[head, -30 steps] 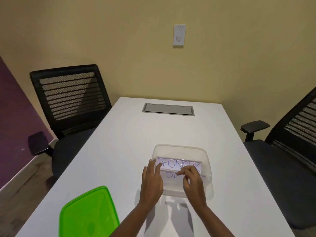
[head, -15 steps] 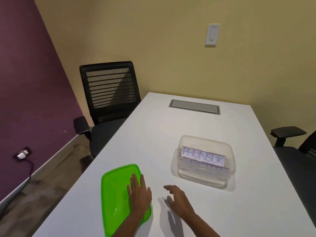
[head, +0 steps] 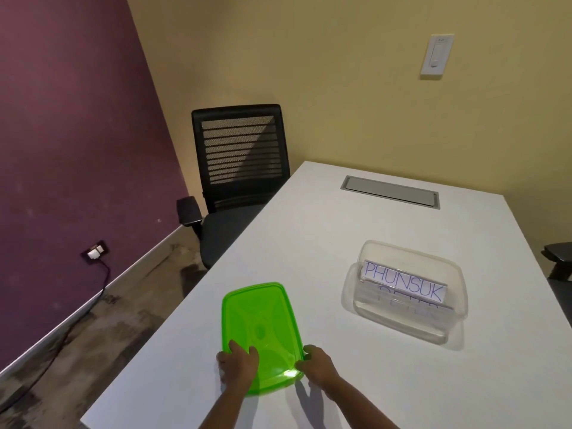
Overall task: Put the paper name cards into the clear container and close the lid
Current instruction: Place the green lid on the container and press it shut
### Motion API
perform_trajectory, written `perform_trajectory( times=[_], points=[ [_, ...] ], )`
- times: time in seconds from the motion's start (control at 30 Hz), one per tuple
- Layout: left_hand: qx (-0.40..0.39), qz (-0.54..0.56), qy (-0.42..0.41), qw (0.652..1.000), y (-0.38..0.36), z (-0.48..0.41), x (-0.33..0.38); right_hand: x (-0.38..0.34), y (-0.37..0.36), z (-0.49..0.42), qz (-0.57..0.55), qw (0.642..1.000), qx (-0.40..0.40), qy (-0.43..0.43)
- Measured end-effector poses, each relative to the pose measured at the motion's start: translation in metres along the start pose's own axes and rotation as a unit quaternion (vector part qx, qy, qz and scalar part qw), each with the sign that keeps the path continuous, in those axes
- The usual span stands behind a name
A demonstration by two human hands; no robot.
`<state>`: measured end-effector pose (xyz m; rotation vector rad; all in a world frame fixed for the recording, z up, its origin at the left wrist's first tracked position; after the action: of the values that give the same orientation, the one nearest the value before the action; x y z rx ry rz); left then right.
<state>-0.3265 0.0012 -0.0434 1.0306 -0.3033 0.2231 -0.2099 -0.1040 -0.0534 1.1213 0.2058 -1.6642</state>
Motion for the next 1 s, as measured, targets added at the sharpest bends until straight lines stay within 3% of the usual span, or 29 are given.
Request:
perform_trajectory(
  times=[0.23, 0.47, 0.6, 0.7, 0.8, 0.87, 1.0],
  points=[
    [0.01, 0.047, 0.012, 0.999, 0.005, -0.002, 0.005, -0.003, 0.011, -0.006, -0.126, 0.991, 0.033, -0.025],
    [0.011, 0.112, -0.061, 0.992, 0.01, 0.005, 0.042, -0.034, 0.055, -0.002, -0.26, 0.964, 0.047, 0.004],
    [0.047, 0.112, -0.183, 0.975, 0.012, 0.02, 0.076, -0.06, 0.088, 0.003, -0.312, 0.945, 0.084, 0.044],
    [0.057, 0.126, -0.311, 0.94, 0.018, 0.038, 0.1, -0.078, 0.112, 0.009, -0.335, 0.932, 0.109, 0.087],
    [0.061, 0.021, -0.444, 0.894, 0.02, 0.048, 0.119, -0.094, 0.136, 0.018, -0.356, 0.918, 0.12, 0.132],
    [0.087, -0.021, -0.495, 0.864, 0.023, 0.052, 0.132, -0.103, 0.151, 0.025, -0.371, 0.906, 0.129, 0.159],
    [0.133, 0.004, -0.546, 0.827, 0.035, 0.067, 0.162, -0.115, 0.174, 0.043, -0.419, 0.877, 0.129, 0.195]
  ],
)
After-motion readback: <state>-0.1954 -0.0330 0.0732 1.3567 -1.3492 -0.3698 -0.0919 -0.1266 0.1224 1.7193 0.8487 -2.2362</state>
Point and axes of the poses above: each hand's wrist, its own z-axis away from the middle knuckle, its own y-axis out of the back of the hand, x = y × z, the point moved 1 cm from there along -z, towards the middle knuckle, and after that the axes turned 10 degrees about -z, right-handed, at the moved point
